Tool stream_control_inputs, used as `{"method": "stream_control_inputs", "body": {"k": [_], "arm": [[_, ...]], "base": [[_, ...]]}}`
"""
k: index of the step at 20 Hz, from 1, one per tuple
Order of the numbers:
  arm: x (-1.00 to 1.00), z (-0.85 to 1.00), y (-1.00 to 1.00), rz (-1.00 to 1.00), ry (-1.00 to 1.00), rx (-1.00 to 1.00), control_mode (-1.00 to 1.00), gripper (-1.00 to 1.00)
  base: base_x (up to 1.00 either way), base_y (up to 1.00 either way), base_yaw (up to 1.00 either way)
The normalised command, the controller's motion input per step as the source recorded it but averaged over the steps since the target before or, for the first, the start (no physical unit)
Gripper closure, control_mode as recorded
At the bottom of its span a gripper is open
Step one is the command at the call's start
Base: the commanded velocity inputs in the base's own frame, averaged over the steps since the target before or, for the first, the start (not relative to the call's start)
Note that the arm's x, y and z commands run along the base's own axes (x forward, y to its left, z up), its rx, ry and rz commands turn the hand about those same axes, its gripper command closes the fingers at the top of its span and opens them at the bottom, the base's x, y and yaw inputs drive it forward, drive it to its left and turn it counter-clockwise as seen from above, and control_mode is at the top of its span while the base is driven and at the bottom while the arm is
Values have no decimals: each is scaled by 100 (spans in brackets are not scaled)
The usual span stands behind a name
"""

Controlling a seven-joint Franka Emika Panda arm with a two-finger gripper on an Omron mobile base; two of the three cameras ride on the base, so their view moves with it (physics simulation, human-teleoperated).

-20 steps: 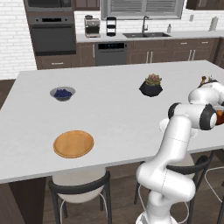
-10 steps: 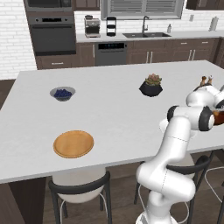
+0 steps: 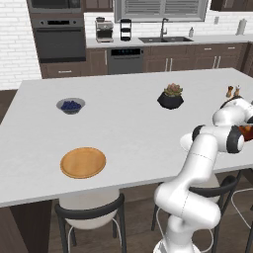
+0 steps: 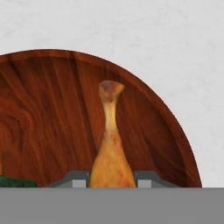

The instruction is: Pick the chicken drumstick and broccoli from their plates and place them in the bowl. Then put the bowl in the fridge.

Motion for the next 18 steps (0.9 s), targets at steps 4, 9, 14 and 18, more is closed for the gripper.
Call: {"method": "stream_control_inputs", "body": {"k": [4, 9, 14, 18], "arm": [[5, 0, 3, 0, 8, 0, -100, -100], [3, -5, 23, 0, 13, 0, -100, -100], [-1, -2, 0, 0, 3, 0, -100, -100], [-24, 11, 9, 0, 0, 0, -100, -100]], "base": [[0, 0, 0], [0, 0, 0], [0, 0, 0], [0, 0, 0]]}}
